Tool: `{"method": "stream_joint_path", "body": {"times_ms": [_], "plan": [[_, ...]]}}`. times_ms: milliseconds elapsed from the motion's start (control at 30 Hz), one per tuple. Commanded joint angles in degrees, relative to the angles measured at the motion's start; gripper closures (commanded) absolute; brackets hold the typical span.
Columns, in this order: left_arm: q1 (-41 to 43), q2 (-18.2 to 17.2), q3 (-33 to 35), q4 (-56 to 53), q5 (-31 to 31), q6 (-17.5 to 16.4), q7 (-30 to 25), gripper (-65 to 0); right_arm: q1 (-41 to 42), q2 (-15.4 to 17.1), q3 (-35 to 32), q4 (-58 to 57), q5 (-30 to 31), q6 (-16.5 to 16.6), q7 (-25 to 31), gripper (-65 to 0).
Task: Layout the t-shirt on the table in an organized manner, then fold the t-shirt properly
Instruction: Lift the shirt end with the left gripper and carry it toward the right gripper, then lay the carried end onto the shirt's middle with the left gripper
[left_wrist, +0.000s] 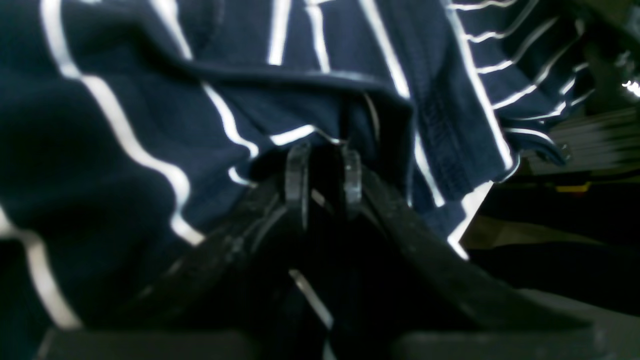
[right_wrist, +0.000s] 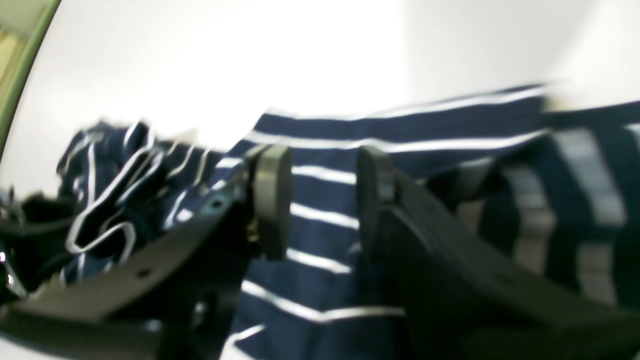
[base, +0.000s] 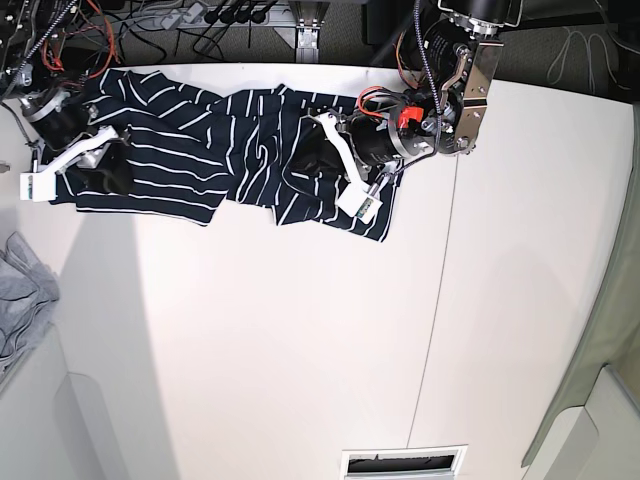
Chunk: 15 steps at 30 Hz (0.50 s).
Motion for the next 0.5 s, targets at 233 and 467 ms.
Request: {"method": "stream_joint_path", "body": {"times_ms": [233,467], "plan": [[-0.72,0.28,0.04,-1.42,-0.44,-0.58,-0.37,-8.6,-1.11,9.86,6.64,-0.61,-0.81,-0.42,-0.13,-44.8],[-0.72,0.26,0.04,-1.42,-0.46,-0.58,-0.35,-8.6,-0.59,14.47,6.08,-12.55,3.37,1.4,0.11,-44.8]]}}
